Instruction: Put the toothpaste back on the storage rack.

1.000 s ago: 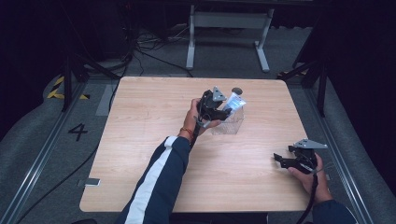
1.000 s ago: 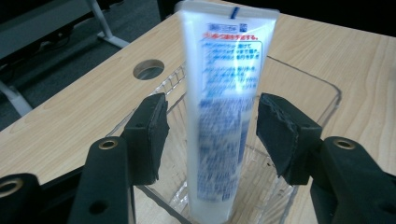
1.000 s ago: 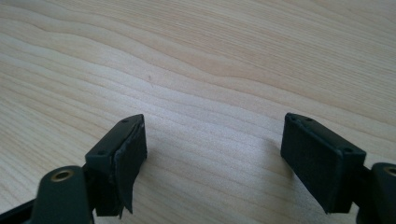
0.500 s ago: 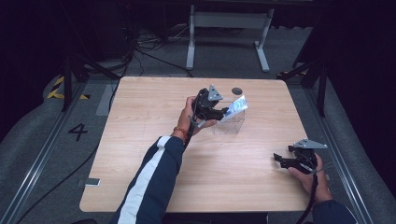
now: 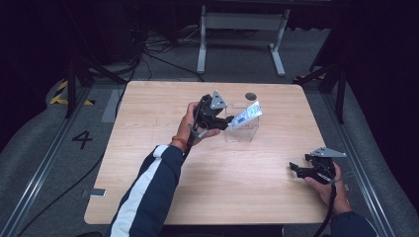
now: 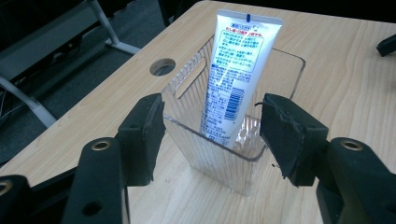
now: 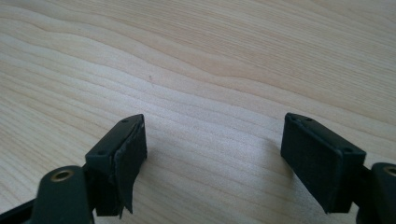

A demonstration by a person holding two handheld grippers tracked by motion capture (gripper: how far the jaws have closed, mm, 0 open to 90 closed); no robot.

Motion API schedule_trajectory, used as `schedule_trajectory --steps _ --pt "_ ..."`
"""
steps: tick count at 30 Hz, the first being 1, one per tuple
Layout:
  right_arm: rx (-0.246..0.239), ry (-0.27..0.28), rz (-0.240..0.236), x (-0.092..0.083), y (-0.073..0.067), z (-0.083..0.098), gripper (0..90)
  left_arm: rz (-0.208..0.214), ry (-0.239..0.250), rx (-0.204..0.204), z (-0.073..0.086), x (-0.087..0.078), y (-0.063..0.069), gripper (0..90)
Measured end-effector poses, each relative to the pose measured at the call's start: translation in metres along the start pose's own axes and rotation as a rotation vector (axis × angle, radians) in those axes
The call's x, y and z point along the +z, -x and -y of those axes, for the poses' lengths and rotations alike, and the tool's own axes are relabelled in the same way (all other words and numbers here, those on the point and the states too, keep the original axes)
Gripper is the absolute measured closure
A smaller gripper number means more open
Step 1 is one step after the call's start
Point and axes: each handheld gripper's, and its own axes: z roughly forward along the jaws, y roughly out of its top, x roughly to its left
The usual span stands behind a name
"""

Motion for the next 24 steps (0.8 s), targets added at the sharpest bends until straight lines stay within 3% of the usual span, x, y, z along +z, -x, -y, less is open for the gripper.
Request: schedule_trajectory --steps 10,14,24 --pt "0.001 0.0 0.0 0.0 0.0 0.0 22.8 -0.001 -0.037 0.048 0.013 -0.015 0.003 38.0" --pt "0.001 0.0 0.001 0.0 0.0 0.0 22.8 -0.027 -0.069 0.081 0.021 -0.023 0.005 36.1" --pt "0.003 0.001 0.001 0.0 0.0 0.0 22.8 -0.061 -0.128 0.097 0.051 -0.038 0.006 31.3"
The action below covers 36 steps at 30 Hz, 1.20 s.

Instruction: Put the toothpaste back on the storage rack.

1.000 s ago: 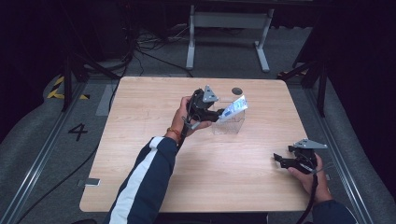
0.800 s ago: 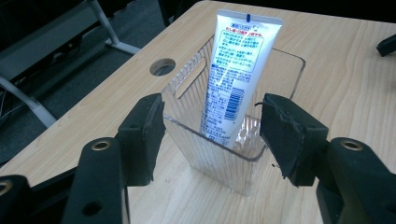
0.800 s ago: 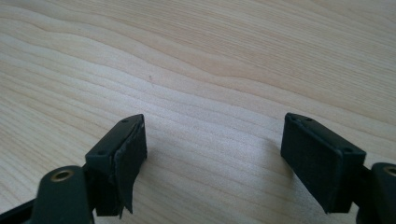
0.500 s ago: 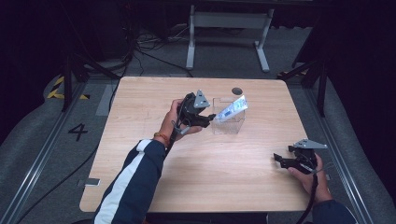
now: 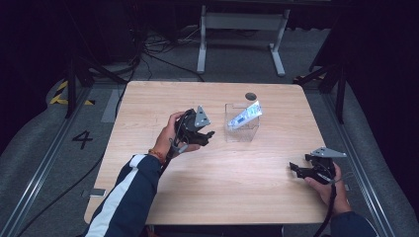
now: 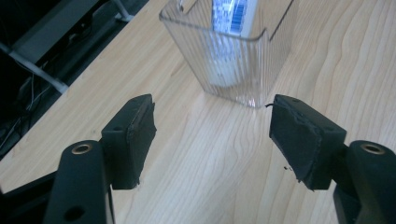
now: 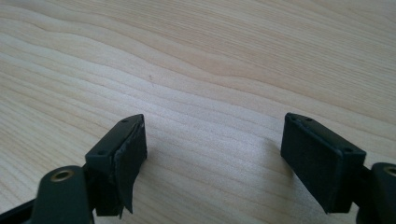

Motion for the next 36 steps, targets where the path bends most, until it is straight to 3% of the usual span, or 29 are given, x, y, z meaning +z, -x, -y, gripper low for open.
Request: schedule_trajectory --steps 17,36 --pt "0.002 0.0 -0.001 0.0 0.0 0.0 22.7 -0.032 -0.096 0.022 0.051 -0.018 0.004 29.5" --pt "0.002 0.0 -0.001 0.0 0.0 0.0 22.7 -0.062 -0.165 -0.012 0.107 -0.048 0.011 27.5"
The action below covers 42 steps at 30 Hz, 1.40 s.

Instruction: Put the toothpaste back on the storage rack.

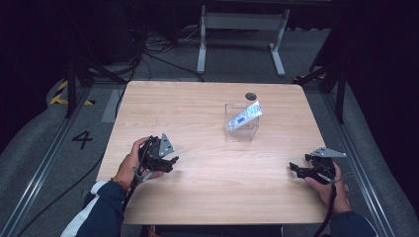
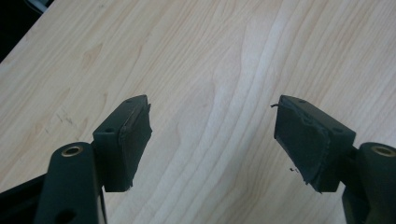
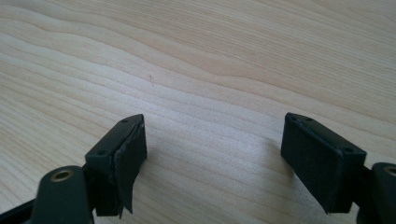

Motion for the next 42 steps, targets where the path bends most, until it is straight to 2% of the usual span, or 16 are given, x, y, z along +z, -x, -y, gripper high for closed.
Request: schedule_trajectory --steps 2,5,10,15,20,25,29,36,38,39,40,42 --pt "0.001 0.0 0.0 0.0 0.0 0.0 22.6 0.001 0.0 -0.018 0.006 -0.002 0.001 27.0" --pt "-0.002 -0.001 0.0 0.0 0.0 0.0 22.5 -0.007 -0.011 -0.015 0.015 -0.007 0.002 26.6" --pt "-0.003 -0.002 0.001 0.0 0.0 0.0 22.5 -0.019 -0.025 -0.032 0.031 -0.013 0.002 26.6" --pt "-0.003 -0.002 0.0 0.0 0.0 0.0 22.5 -0.014 -0.049 -0.064 0.048 -0.019 0.001 26.4" --pt "-0.004 -0.001 0.001 0.0 0.0 0.0 22.5 -0.009 -0.043 -0.1 0.064 -0.022 0.003 25.7" --pt "-0.002 -0.002 0.001 0.0 0.0 0.0 22.5 -0.011 -0.03 -0.164 0.085 -0.027 0.003 24.7" --pt "-0.003 -0.001 0.001 0.0 0.0 0.0 22.5 0.004 -0.007 -0.206 0.097 -0.03 0.001 23.0" --pt "-0.003 -0.001 0.001 0.0 0.0 0.0 22.5 0.03 -0.001 -0.283 0.119 -0.036 -0.007 21.5" --pt "-0.002 -0.001 0.001 0.0 0.0 0.0 22.5 0.043 0.009 -0.32 0.126 -0.036 -0.009 20.8" --pt "-0.001 -0.001 0.001 0.0 0.0 0.0 22.5 0.058 0.015 -0.355 0.129 -0.036 -0.009 20.7" --pt "-0.003 -0.002 0.001 0.0 0.0 0.0 22.5 0.058 0.019 -0.352 0.132 -0.036 -0.011 19.8" --pt "-0.001 -0.001 0.0 0.0 0.0 0.0 22.5 0.061 0.032 -0.371 0.137 -0.036 -0.013 18.8"
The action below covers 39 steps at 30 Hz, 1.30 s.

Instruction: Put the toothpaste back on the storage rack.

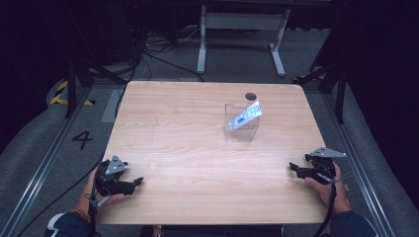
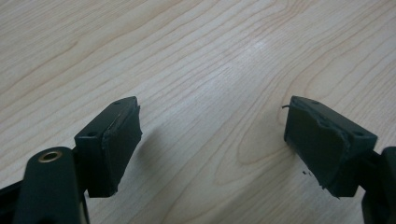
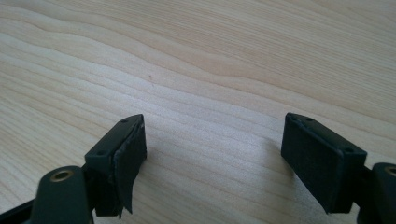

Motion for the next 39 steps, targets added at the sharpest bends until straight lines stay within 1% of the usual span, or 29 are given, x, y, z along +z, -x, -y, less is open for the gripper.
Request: schedule_trajectory --steps 1,2,3,4,8,11,12,39 --pt "-0.002 0.0 0.0 0.0 0.0001 0.0 22.5 0.008 0.006 -0.014 0.0016 0.0001 -0.0015 18.0" --pt "-0.002 0.0 0.0 0.0 0.0001 0.0 22.5 0.031 0.007 -0.046 0.0034 0.0005 -0.0033 17.8" --pt "0.0 0.0 0.0 0.0 0.0 0.0 22.5 0.035 0.004 -0.049 0.0044 -0.0005 -0.0042 17.8" --pt "-0.001 0.0 0.0 0.0 0.0 0.0 22.5 0.032 -0.002 -0.037 0.0044 -0.0014 -0.006 17.2" --pt "0.001 0.001 0.0 0.0 -0.0001 0.0 22.5 0.011 0.007 -0.068 0.0051 -0.0007 -0.0021 16.5" --pt "0.0 0.001 0.0 0.0 0.0 0.0 22.5 0.012 0.002 -0.065 0.0048 -0.0012 -0.0026 16.2" --pt "0.001 0.001 0.0 0.0 -0.0001 0.0 22.5 0.01 0.008 -0.067 0.005 -0.0006 -0.0024 16.2" --pt "-0.004 -0.001 -0.005 0.0001 -0.0001 -0.0001 22.4 0.006 0.005 -0.065 0.0049 -0.0005 -0.0028 15.4"
